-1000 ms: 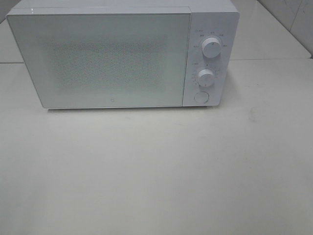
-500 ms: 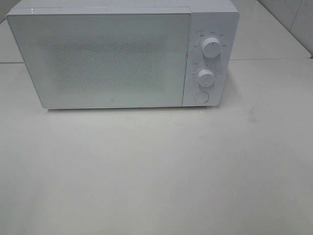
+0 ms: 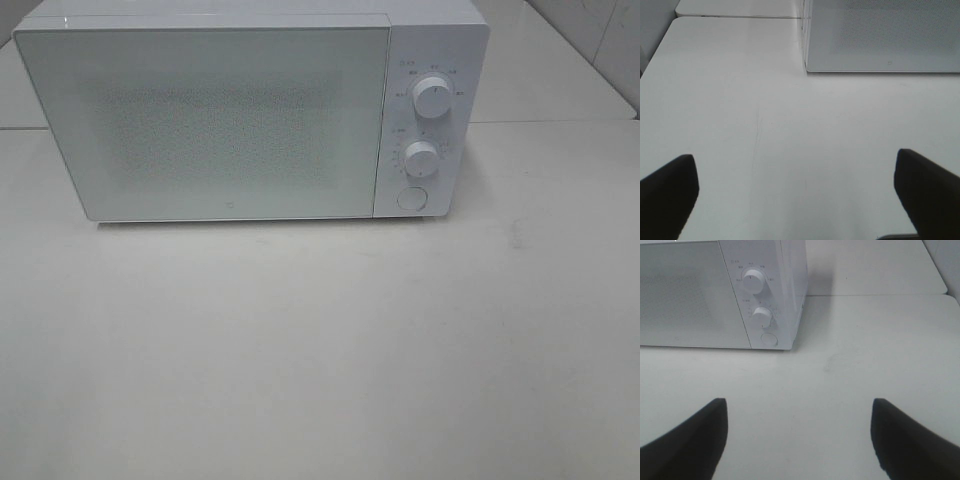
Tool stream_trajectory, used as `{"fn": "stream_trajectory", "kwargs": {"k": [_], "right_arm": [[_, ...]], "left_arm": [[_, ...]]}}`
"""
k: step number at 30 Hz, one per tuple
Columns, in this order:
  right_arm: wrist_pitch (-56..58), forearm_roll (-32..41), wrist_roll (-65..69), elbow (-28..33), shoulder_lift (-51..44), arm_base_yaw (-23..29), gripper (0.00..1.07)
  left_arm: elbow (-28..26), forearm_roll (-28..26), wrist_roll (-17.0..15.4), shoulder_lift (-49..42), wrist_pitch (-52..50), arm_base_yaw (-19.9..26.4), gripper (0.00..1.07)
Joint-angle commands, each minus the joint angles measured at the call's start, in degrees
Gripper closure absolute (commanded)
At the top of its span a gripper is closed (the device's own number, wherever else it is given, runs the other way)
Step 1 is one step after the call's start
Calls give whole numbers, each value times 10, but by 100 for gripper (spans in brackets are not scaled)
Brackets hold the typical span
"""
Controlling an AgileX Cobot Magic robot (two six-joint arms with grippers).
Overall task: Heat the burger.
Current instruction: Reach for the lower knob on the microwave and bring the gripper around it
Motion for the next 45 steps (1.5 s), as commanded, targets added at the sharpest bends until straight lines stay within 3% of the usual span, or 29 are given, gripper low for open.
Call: {"fn": "stream_trajectory", "kwargs": {"k": [1,27,41,45], "right_arm": [[-66,0,-3,-4,48,-2,32],[-395,0,-3,5,344,-2,32],[-741,0,-10,96,502,-2,32],[-822,46,-38,114,557,-2,32]], "left_arm": [[2,-2,0,-13,-7,0,8],[2,-2,0,-13,-7,0,8],[2,-2,0,-13,-7,0,8],[2,-2,0,-13,-7,0,8]]}}
